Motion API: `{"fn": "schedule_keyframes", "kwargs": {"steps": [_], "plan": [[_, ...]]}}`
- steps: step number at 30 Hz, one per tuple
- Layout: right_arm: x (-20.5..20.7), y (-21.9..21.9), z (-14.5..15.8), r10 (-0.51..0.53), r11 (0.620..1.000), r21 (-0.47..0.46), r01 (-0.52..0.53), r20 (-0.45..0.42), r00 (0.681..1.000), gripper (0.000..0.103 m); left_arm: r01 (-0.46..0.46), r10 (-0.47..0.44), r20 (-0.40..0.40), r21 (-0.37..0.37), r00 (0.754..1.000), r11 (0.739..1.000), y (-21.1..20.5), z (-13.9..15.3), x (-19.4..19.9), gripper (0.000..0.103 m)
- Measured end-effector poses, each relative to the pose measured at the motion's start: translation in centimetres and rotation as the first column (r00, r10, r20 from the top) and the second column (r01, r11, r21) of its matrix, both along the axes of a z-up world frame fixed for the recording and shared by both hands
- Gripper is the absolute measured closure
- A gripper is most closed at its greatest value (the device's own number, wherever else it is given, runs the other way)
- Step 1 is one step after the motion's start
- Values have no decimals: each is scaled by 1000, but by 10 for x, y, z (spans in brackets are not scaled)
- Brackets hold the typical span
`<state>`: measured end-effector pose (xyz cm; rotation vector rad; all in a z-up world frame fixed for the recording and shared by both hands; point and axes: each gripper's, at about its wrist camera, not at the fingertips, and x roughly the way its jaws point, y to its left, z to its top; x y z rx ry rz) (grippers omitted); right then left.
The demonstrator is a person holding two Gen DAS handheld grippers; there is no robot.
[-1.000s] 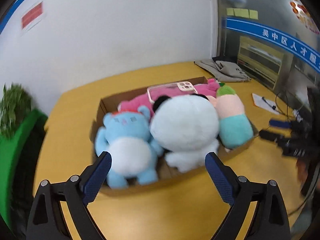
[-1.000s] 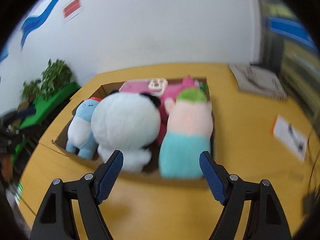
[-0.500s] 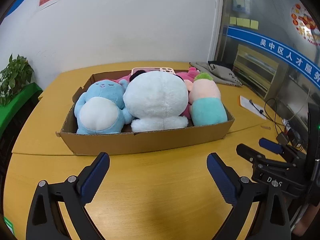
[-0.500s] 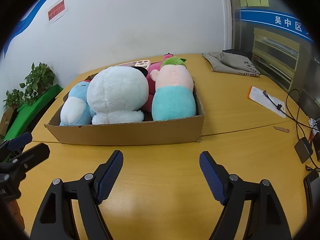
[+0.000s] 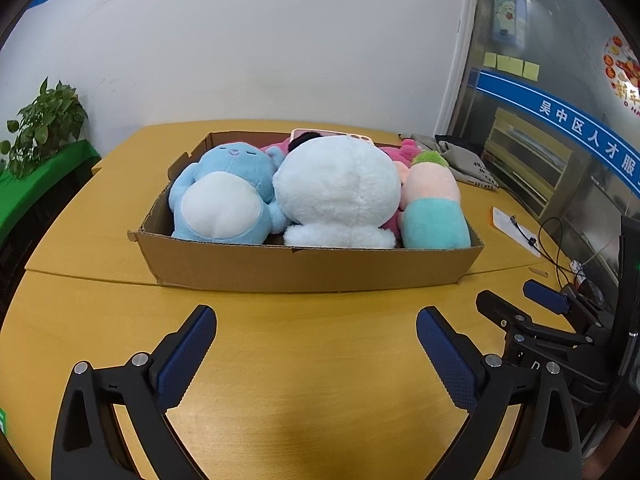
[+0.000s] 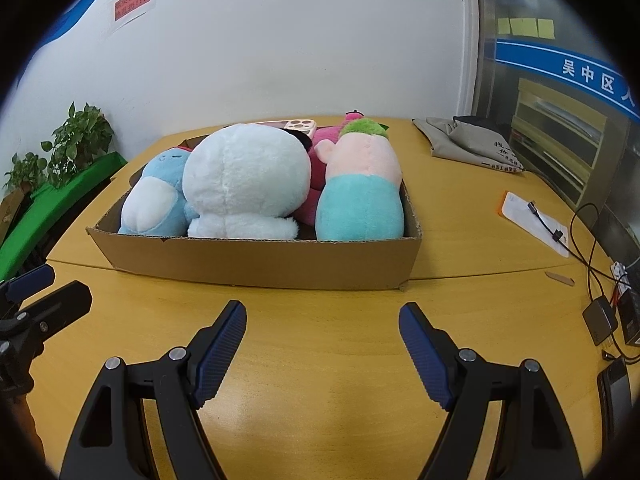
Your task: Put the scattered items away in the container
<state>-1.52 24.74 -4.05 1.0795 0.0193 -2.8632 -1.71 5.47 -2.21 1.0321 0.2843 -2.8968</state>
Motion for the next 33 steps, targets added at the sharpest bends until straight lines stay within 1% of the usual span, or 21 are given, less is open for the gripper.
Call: {"fn": "schedule_keyframes", "kwargs": {"steps": [5, 9, 12, 18, 23, 29, 33], "plan": [[1, -1, 3, -1, 1000, 9, 1, -26, 1000, 24, -8, 8, -32, 1, 999, 1000, 1, 5, 1, 1], [1, 2, 4, -13, 1000, 20, 13, -41, 999, 24, -7, 5, -51, -26, 999, 1000, 7, 7, 0, 1], [3, 5, 4, -20, 999, 24, 22, -47, 999, 24, -2, 1, -62, -14, 998, 1000, 8, 7, 0, 1], [4, 11, 6, -30, 999, 22, 31, -51, 998, 24, -3, 2, -60, -20, 998, 1000, 10, 6, -2, 1], [4, 11, 5, -33, 999, 19, 34, -51, 998, 24, -12, 9, -56, -44, 998, 999, 11, 5, -3, 1], [5, 9, 3, -29, 999, 27, 30, -50, 998, 24, -21, 20, -53, -26, 998, 999, 6, 2, -2, 1], [4, 8, 2, -28, 999, 31, 30, -47, 998, 24, -29, 27, -51, -32, 998, 999, 4, 1, -2, 1]]}}
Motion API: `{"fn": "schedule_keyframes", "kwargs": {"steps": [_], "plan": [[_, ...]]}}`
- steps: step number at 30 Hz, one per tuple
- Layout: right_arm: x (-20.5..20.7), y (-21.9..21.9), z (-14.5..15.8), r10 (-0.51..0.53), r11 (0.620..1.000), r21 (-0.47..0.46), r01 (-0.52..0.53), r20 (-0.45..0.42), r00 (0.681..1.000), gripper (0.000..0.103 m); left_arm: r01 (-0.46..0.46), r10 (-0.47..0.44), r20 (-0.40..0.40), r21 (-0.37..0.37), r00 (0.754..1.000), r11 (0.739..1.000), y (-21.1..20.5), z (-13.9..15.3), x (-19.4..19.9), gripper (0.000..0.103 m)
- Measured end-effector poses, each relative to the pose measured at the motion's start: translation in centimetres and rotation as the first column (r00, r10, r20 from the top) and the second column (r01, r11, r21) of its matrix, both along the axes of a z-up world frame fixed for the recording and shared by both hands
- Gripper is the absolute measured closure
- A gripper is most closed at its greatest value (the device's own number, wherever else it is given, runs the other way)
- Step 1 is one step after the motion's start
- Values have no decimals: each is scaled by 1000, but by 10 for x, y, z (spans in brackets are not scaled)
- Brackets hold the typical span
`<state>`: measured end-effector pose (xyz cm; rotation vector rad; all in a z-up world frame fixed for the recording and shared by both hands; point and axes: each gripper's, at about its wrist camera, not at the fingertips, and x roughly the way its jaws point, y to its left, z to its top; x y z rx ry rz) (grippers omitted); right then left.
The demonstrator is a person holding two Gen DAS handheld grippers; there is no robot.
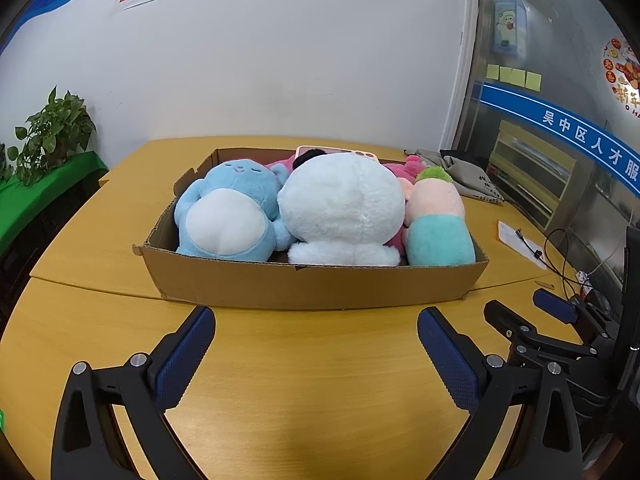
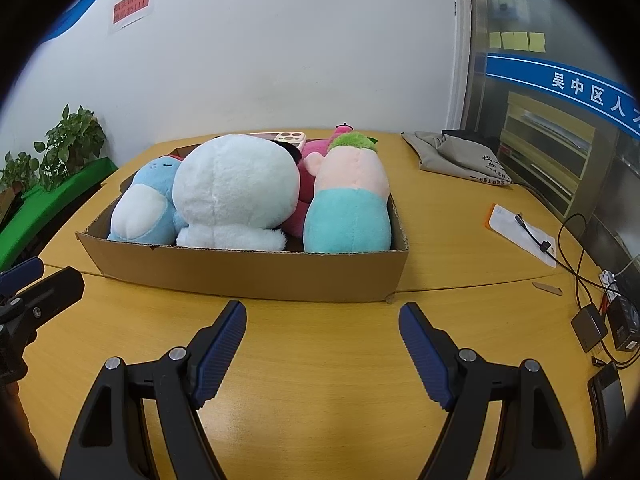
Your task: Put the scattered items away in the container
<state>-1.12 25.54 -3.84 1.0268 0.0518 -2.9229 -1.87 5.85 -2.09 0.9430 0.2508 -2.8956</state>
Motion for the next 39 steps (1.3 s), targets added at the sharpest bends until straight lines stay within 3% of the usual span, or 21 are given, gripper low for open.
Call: {"fn": "schedule_keyframes", "kwargs": {"steps": [27, 39], "plan": [[3, 1, -6, 2, 1000, -5, -2, 17, 1000, 24, -5, 5, 55, -5, 998, 1000, 6, -12, 0, 1], [4, -1, -8, 9, 1000, -3, -9, 21, 1000, 24, -26, 30, 69, -50, 997, 998, 14, -13, 3, 0]]}}
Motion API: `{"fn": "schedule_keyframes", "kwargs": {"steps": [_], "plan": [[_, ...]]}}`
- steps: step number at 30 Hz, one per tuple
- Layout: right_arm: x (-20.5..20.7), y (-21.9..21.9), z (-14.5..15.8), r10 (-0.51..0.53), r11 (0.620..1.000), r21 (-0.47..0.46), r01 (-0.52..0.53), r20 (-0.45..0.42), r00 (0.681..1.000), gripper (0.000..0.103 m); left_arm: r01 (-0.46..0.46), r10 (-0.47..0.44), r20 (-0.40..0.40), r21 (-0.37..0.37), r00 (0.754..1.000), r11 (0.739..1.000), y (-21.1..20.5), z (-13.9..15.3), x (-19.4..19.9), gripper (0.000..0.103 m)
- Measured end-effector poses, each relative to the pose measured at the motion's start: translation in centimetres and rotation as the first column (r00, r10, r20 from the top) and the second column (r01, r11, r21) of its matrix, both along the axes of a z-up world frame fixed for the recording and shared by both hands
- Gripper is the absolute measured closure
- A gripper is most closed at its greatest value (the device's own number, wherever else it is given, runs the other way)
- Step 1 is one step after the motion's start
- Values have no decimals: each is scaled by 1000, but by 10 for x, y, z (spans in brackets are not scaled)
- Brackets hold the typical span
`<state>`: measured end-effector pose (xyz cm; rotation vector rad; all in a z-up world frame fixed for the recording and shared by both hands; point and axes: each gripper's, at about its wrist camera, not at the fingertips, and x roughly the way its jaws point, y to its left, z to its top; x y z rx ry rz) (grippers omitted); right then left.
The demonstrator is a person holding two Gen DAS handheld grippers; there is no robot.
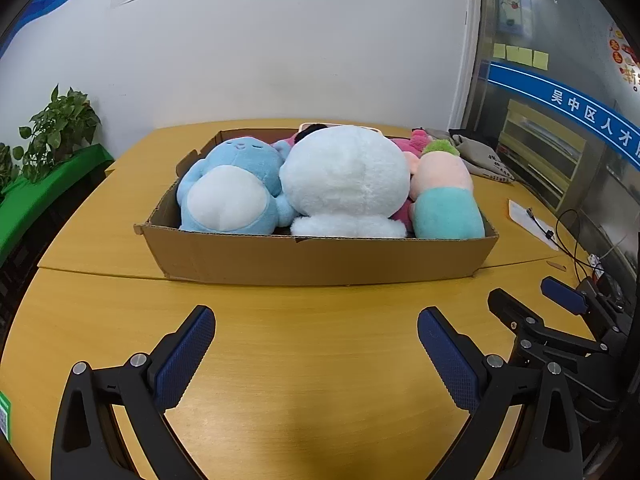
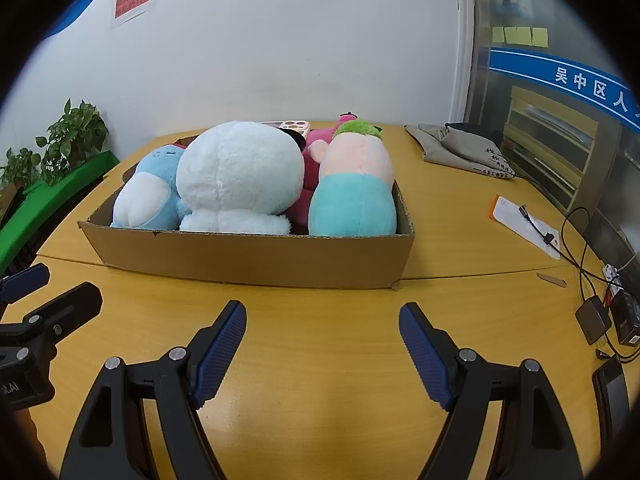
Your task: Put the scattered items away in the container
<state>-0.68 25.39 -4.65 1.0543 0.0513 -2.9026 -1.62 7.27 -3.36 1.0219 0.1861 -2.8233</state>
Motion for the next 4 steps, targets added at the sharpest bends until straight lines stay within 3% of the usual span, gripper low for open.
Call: {"fn": "schedule_keyframes", "kwargs": {"steps": [4], "plan": [[0, 0, 0, 0, 1000, -1, 0, 2, 1000, 24, -7, 7, 5, -14, 1000, 1000, 1, -1, 1, 0]]}}
